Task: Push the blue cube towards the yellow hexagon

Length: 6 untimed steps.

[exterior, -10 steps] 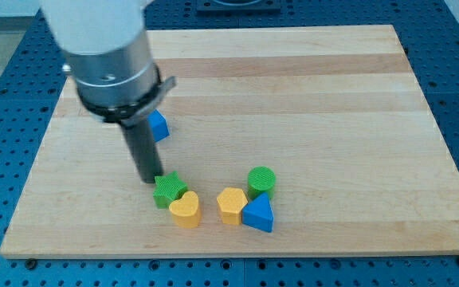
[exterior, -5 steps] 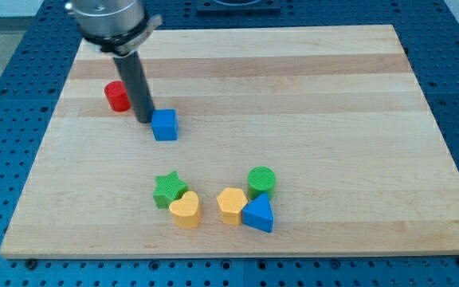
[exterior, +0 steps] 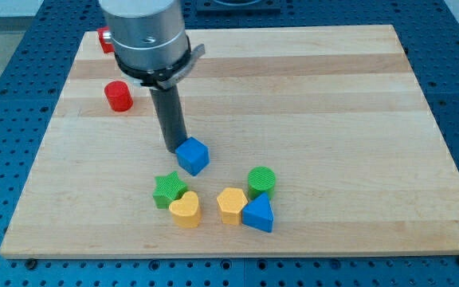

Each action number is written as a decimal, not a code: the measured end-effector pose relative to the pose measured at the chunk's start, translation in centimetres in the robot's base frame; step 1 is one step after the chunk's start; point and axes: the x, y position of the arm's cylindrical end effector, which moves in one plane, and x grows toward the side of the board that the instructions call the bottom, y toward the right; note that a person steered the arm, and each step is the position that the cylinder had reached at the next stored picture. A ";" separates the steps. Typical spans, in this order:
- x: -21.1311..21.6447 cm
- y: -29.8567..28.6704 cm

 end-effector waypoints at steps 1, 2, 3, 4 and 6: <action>1.7 2.8; 3.2 4.1; 3.2 4.1; -1.7 4.1; -13.5 -1.0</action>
